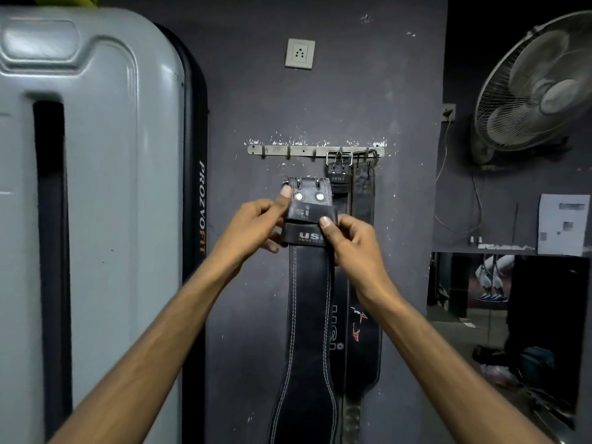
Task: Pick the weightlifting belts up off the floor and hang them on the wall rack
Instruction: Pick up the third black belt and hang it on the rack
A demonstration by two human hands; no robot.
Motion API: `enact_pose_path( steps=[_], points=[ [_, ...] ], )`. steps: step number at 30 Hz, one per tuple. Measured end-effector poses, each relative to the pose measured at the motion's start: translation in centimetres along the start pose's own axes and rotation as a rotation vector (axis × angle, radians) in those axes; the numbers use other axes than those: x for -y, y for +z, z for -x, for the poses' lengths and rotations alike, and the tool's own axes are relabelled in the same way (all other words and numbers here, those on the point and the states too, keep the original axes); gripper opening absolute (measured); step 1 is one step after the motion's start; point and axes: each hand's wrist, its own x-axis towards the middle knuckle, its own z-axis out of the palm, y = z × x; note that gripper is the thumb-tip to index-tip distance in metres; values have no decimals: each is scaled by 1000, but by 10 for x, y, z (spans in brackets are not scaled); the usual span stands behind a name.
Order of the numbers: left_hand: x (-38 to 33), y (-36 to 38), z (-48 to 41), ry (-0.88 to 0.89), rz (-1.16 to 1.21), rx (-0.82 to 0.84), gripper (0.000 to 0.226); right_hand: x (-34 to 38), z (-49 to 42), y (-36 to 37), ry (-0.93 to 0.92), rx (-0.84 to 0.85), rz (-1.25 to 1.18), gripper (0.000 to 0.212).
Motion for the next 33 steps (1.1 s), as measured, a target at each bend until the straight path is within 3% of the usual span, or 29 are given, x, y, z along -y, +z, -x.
enact_pose_path(
  steps=[4, 8, 10, 16, 22, 27, 33],
  points=[
    [5, 15, -26, 61, -42, -126, 51, -8, -1, -5, -10, 53, 15, 17],
    [19, 29, -45, 91, -365, -300, 55, -33, -12, -14, -53, 49, 58, 15],
    [30, 38, -57, 117, -413, -307, 55, -49, -21, -20, -48, 34, 34, 15],
    [62, 72, -104, 166, -345, -279, 40, -102, -60, -36, -63, 31, 19, 11],
    [86, 104, -162, 178, -332, -392, 34, -160, -125, -55, -89, 81, 21, 13],
    [106, 127, -197, 253, -426, -479, 37, -198, -168, -61, -107, 128, -43, 26],
    [124, 137, -238, 244, -213, -521, 42, -223, -209, -51, -126, 136, -18, 48]
  ],
)
